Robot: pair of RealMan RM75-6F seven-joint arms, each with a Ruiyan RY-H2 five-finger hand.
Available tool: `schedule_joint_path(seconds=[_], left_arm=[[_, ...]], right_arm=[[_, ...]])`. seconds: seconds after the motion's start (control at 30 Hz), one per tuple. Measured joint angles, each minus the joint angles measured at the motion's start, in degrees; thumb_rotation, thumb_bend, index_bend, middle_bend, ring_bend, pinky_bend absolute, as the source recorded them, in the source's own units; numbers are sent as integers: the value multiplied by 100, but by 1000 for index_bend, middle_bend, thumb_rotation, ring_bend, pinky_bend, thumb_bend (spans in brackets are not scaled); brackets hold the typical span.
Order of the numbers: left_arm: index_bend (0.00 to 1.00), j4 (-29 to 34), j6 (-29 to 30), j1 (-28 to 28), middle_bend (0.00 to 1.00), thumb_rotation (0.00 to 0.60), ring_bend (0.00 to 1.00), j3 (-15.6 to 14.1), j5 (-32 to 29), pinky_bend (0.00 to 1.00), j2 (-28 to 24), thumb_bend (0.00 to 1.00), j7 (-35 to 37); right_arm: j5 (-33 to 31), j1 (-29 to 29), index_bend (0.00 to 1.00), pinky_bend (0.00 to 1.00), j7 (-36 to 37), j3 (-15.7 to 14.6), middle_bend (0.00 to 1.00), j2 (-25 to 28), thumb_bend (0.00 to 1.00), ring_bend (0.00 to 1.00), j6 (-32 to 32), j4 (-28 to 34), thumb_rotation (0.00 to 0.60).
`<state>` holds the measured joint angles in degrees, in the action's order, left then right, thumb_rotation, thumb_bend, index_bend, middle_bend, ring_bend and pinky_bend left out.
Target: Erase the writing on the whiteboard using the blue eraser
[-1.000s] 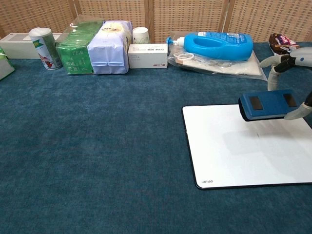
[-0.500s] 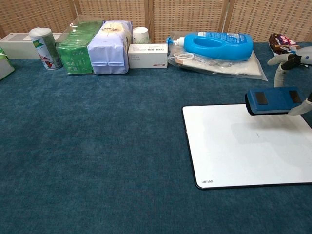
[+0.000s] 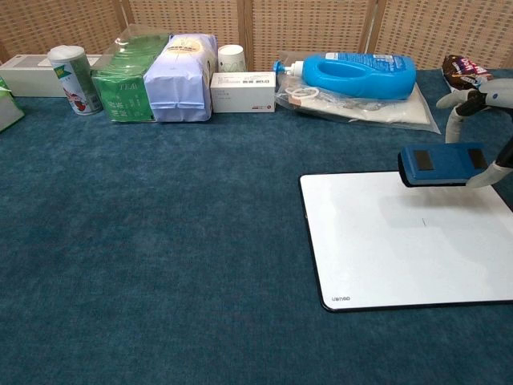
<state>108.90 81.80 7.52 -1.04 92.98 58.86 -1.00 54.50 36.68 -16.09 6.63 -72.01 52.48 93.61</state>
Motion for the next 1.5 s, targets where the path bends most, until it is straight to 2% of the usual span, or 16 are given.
schedule_joint_path(seconds=[0.33, 0.83, 1.3, 1.5], left_arm=[[261, 37, -273, 191, 175, 600, 24, 114, -230, 0, 77, 294, -118], [261, 95, -305, 253, 176, 600, 24, 132, -257, 0, 50, 294, -183], [261, 21, -288, 266, 175, 600, 22, 123, -272, 0, 37, 294, -100], [261, 9, -245, 246, 175, 600, 21, 116, -274, 0, 11, 294, -76]], right_arm=[[-271, 158, 526, 0, -253, -165, 60, -310, 106, 0, -329, -71, 600], [-504, 311, 349, 0, -461, -296, 28, -318, 116, 0, -485, -60, 600], [-530, 302, 431, 0, -458, -344, 30, -421, 124, 0, -379, -49, 600], [-502, 316, 515, 0, -387, -307, 47, -533, 135, 0, -370, -147, 600]])
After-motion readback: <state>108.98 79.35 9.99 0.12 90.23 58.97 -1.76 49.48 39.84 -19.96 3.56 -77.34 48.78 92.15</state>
